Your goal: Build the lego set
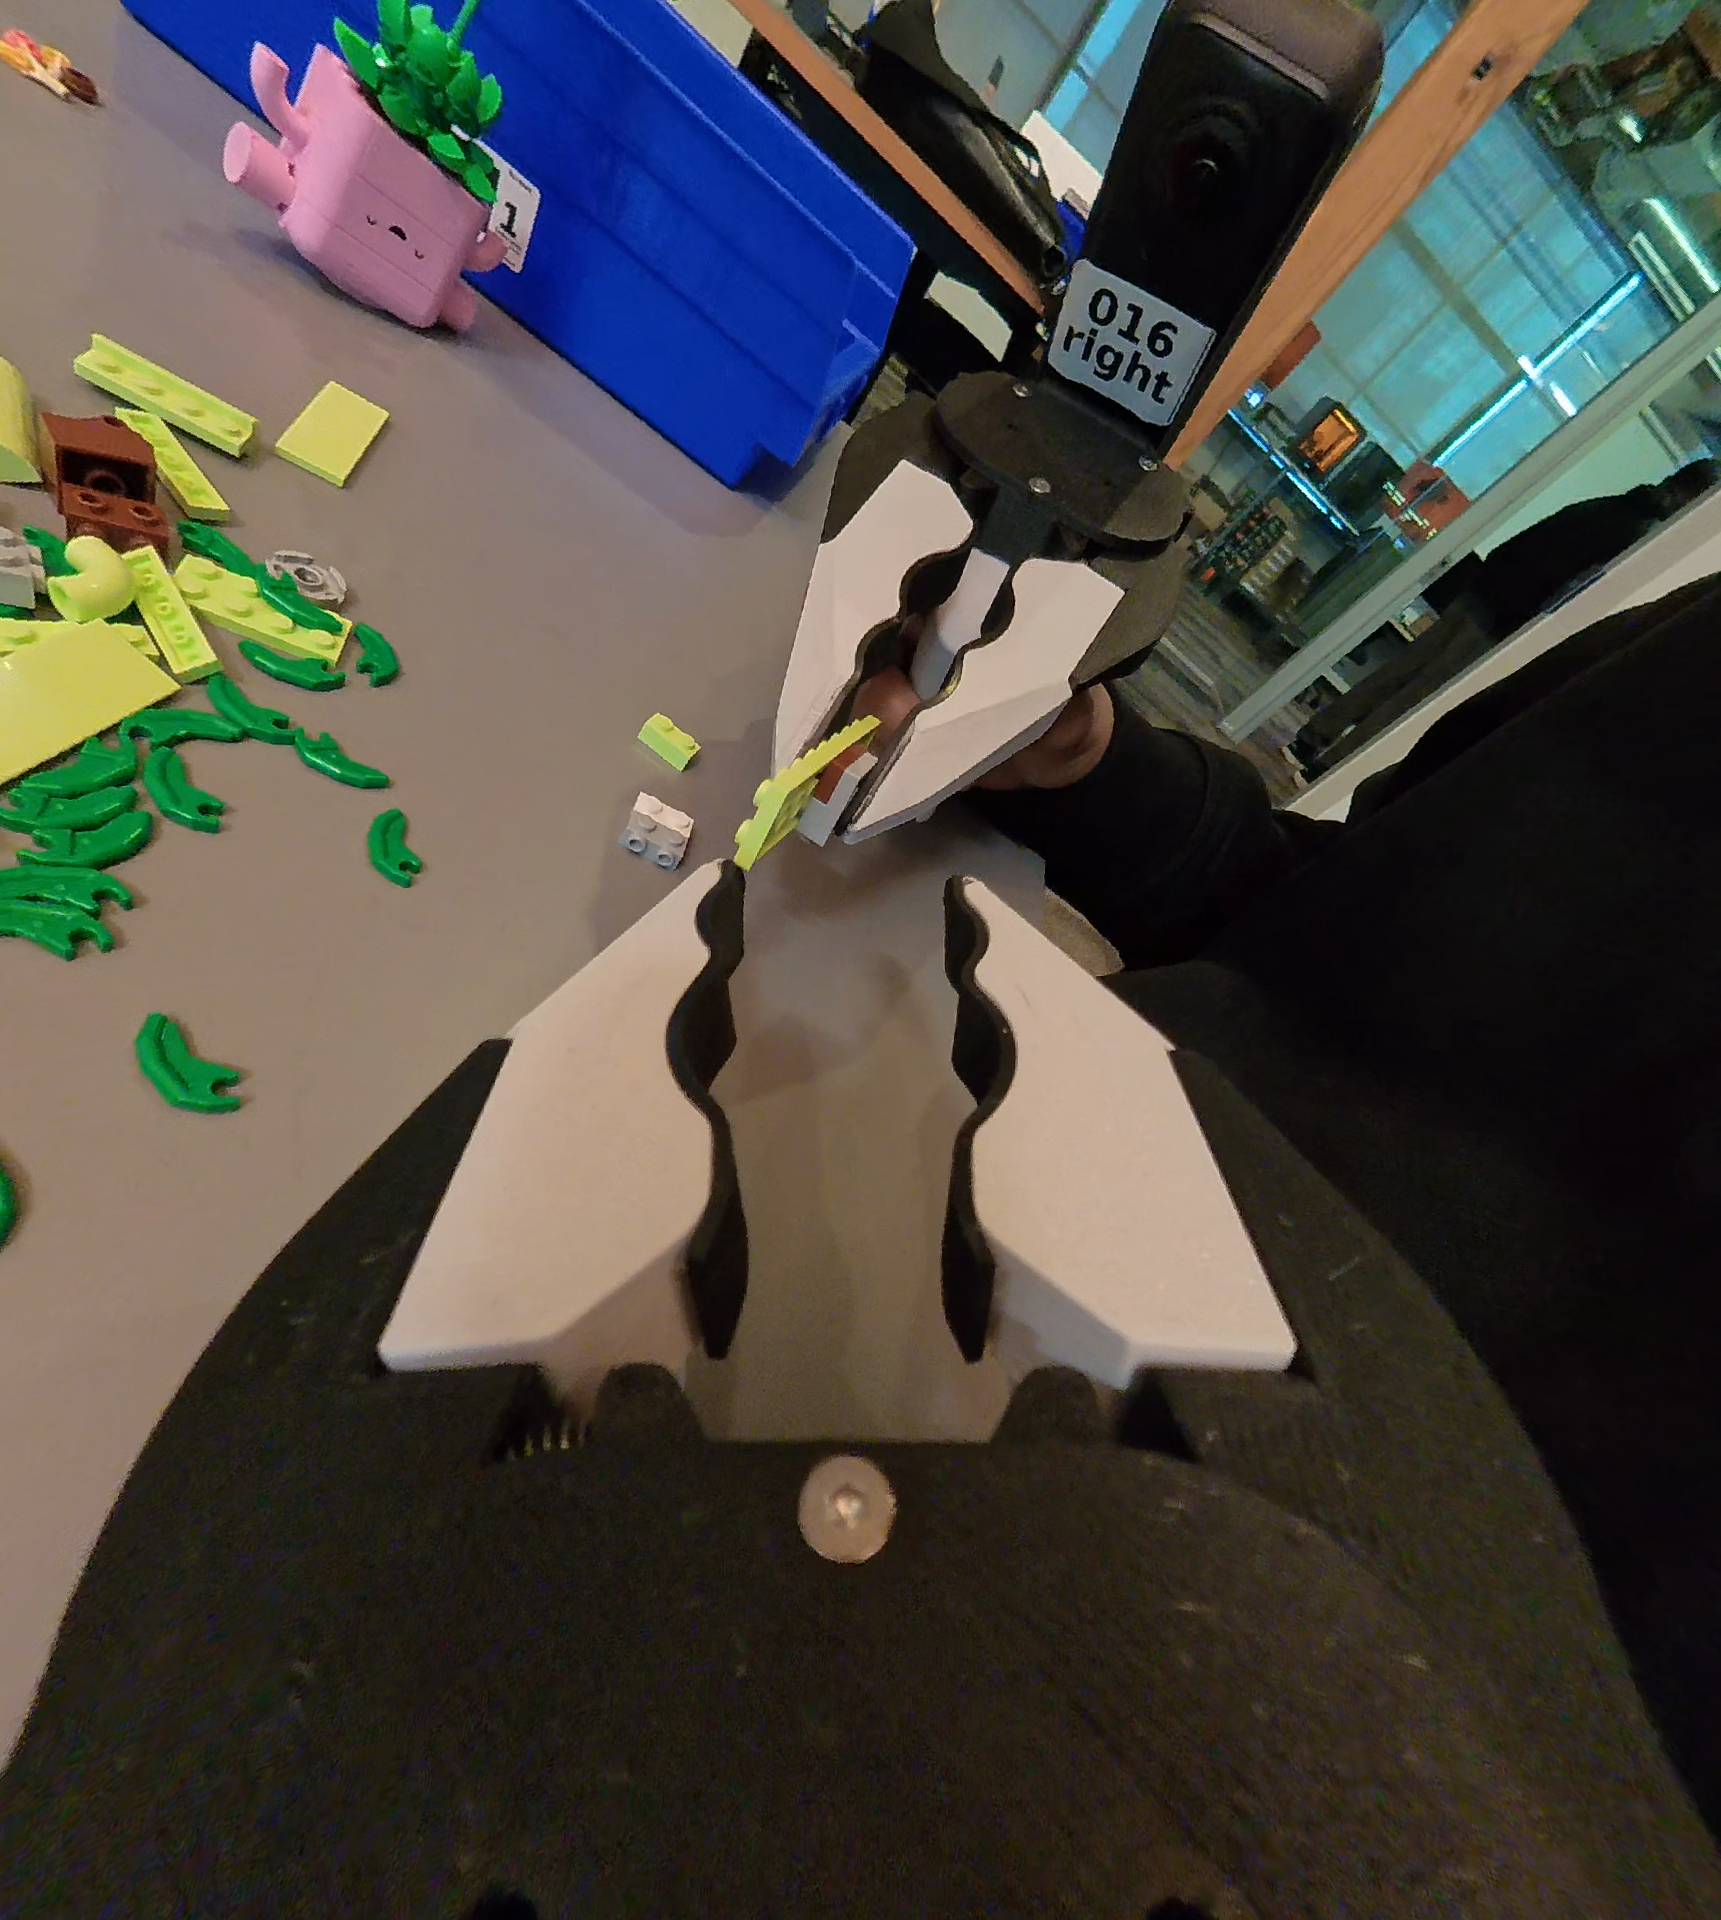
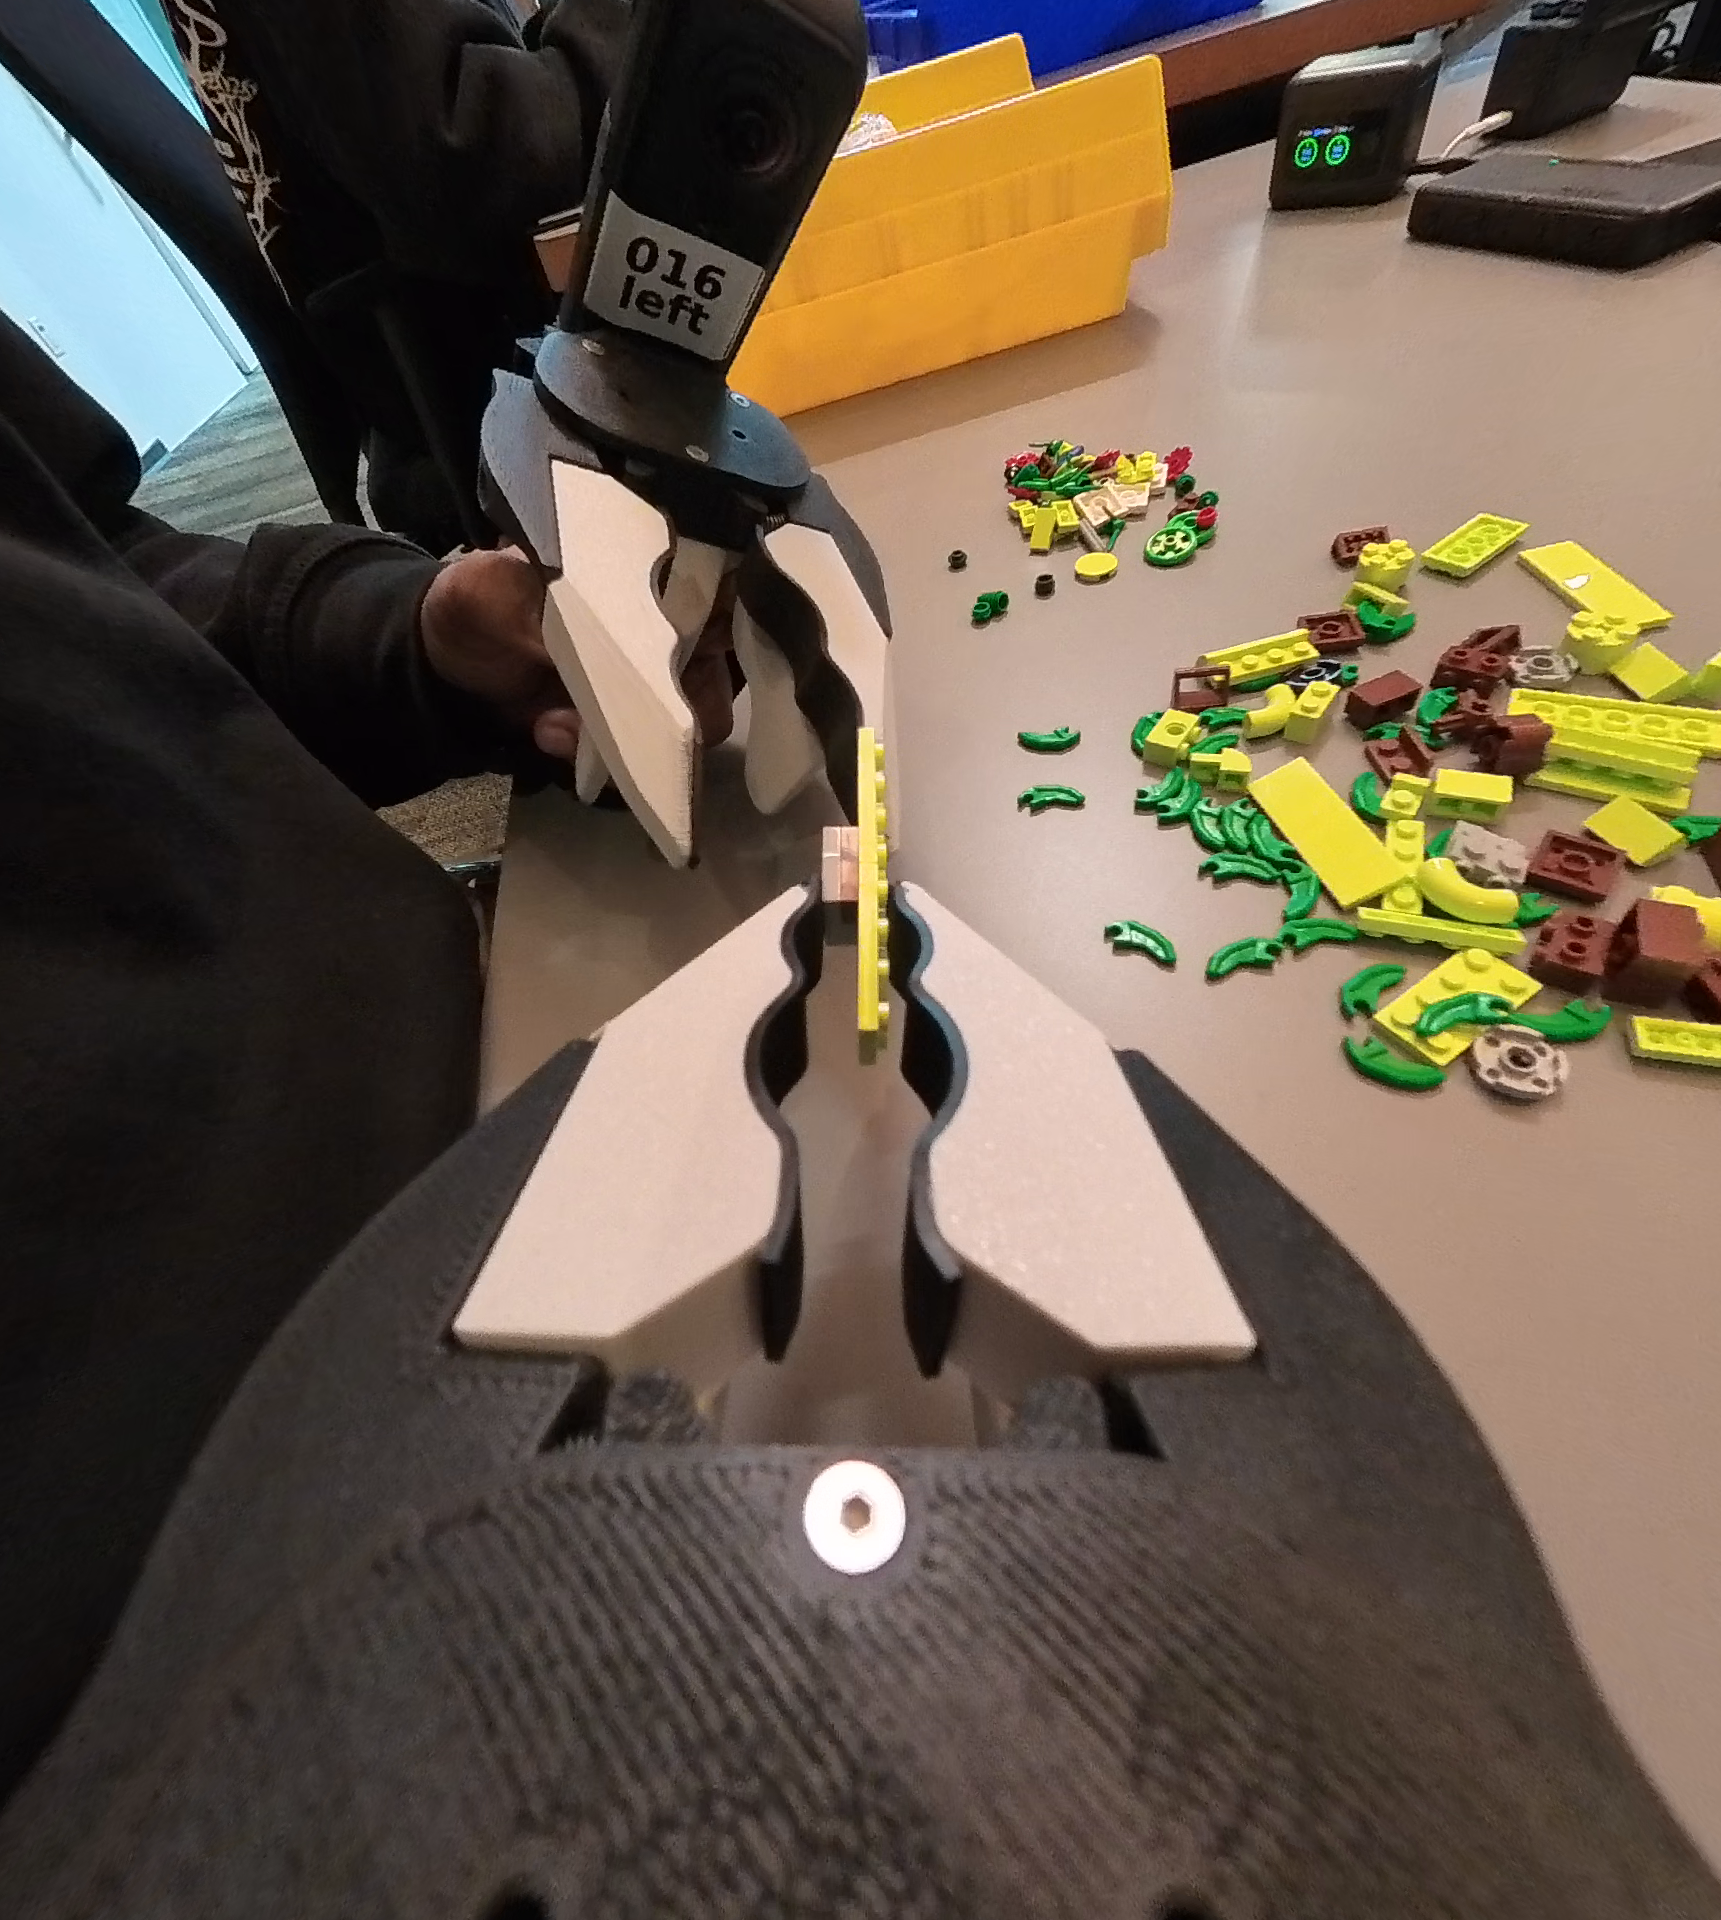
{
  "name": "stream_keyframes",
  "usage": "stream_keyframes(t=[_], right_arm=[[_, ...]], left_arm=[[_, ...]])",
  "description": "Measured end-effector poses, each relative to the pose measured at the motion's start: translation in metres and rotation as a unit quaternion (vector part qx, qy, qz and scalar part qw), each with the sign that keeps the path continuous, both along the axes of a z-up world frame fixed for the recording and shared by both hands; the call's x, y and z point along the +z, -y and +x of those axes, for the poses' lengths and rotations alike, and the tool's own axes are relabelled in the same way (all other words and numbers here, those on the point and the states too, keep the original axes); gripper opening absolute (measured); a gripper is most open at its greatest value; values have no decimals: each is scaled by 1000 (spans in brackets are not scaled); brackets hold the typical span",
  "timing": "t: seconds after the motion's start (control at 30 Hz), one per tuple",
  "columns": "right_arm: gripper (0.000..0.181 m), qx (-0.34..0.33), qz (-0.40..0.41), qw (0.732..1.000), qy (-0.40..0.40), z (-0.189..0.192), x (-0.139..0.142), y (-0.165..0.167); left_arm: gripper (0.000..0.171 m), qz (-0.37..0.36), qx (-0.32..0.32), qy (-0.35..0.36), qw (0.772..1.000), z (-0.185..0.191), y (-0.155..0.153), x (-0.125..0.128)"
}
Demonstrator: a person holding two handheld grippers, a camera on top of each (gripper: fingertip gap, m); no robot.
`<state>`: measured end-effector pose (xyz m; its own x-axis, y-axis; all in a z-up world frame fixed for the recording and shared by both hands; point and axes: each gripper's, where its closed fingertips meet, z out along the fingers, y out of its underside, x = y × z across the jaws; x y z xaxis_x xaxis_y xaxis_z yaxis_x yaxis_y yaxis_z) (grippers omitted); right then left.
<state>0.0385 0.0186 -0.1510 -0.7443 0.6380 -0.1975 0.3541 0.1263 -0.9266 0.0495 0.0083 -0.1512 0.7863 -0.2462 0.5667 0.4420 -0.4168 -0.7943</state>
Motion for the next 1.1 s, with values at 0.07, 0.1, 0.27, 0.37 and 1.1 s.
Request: stream_keyframes(t=[0.07,0.1,0.27,0.37,1.1], right_arm=[[9,0,2,1000,-1,0,0,0],[9,0,3,1000,-2,0,0,0],[9,0,11,1000,-3,0,-2,1],[9,-1,14,1000,-3,0,-3,2],[9,3,15,1000,17,-1,-7,3]], left_arm=[[36,0,0,-1,1000,0,0,0],[36,-1,1,-1,1000,0,0,0],[36,-2,1,-4,1000,0,0,-1],[37,-3,2,-6,1000,0,-1,-1],[37,-3,8,-6,1000,-1,-1,-1]])
